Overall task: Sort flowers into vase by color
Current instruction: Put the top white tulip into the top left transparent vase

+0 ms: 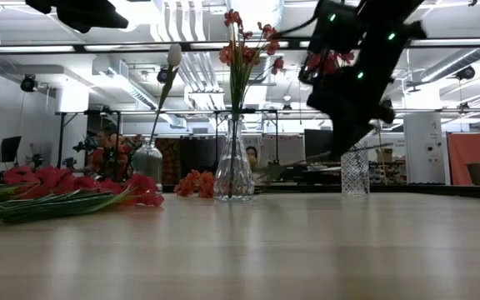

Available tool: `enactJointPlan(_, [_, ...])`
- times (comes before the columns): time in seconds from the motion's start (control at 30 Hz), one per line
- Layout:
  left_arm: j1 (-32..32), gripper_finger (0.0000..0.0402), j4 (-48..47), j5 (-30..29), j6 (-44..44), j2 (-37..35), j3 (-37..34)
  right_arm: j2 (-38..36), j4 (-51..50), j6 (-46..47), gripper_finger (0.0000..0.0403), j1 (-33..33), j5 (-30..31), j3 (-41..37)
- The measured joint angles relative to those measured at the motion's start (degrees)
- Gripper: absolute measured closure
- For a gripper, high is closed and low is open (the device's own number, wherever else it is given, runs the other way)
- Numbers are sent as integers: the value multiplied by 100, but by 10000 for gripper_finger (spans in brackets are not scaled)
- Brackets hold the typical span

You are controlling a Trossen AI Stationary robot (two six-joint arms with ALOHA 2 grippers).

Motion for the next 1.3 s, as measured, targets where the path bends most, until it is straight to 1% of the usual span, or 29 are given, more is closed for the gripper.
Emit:
enactJointPlan(0.17, [-1,234,5,0,0,0,0,-339,-323,520,390,609,155,4])
enactJointPlan(0.47, [1,234,286,2,0,0,0,-962,-500,1409,390,1600,1378,7])
enactJointPlan(0.63, [1,234,968,0,15,0,0,-1059,-518,1663,390,2019,2241,2])
enactJointPlan(0.77, [-19,234,1642,2,-16,98,0,-1020,-510,1763,390,2207,2728,-17])
enactJointPlan(1.0, [-23,234,2485,9,2,662,0,-1035,-506,1900,390,2508,2947,-118])
enactJointPlan(1.13, [-23,234,2933,11,203,982,0,-1256,-494,1921,390,2767,2993,-118])
enactJointPlan(1.3, [-23,234,3413,13,502,1153,0,-1477,-492,1945,390,3081,3182,-118])
